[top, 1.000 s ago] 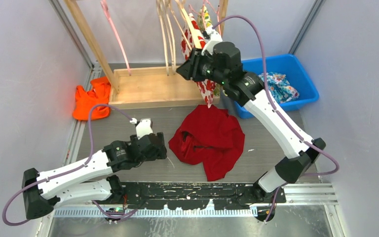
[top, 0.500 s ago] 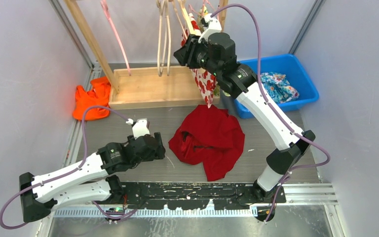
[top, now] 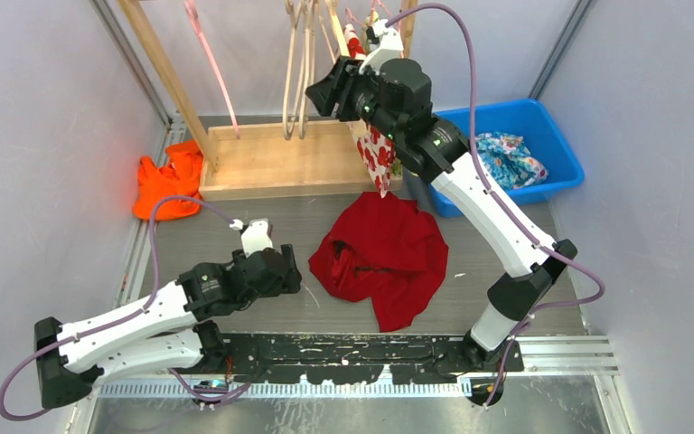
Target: Place the skirt on the hanger
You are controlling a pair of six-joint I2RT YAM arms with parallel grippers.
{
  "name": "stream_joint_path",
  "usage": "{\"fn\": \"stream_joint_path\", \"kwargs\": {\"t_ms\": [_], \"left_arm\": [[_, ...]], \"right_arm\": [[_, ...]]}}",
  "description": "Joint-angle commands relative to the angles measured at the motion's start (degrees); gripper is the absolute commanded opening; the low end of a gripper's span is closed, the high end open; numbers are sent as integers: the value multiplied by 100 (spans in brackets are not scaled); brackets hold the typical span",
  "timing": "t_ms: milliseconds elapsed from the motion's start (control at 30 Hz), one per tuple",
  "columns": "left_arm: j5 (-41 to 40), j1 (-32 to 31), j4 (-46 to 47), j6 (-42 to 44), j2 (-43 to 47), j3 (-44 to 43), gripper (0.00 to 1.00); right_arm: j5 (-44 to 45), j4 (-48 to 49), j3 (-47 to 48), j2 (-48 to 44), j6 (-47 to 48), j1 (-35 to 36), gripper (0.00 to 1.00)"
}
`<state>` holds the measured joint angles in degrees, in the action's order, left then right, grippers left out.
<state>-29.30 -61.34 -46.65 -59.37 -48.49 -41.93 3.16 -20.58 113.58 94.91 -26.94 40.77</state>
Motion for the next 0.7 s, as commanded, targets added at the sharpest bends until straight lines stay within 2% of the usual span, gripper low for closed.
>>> {"fn": "stream_joint_path", "kwargs": {"t_ms": [0, 433, 667], "left_arm": [[-111, 21, -28, -15, 140, 39, 80], [-192, 25, -269, -49, 397, 79, 81], [-251, 24, -388, -73, 563, 114, 81]], "right_arm": [[168, 443, 186, -104, 23, 176, 58], [1301, -380, 1308, 897, 251, 409, 58], [2038, -723, 1508, 1038, 339, 414, 52]]}}
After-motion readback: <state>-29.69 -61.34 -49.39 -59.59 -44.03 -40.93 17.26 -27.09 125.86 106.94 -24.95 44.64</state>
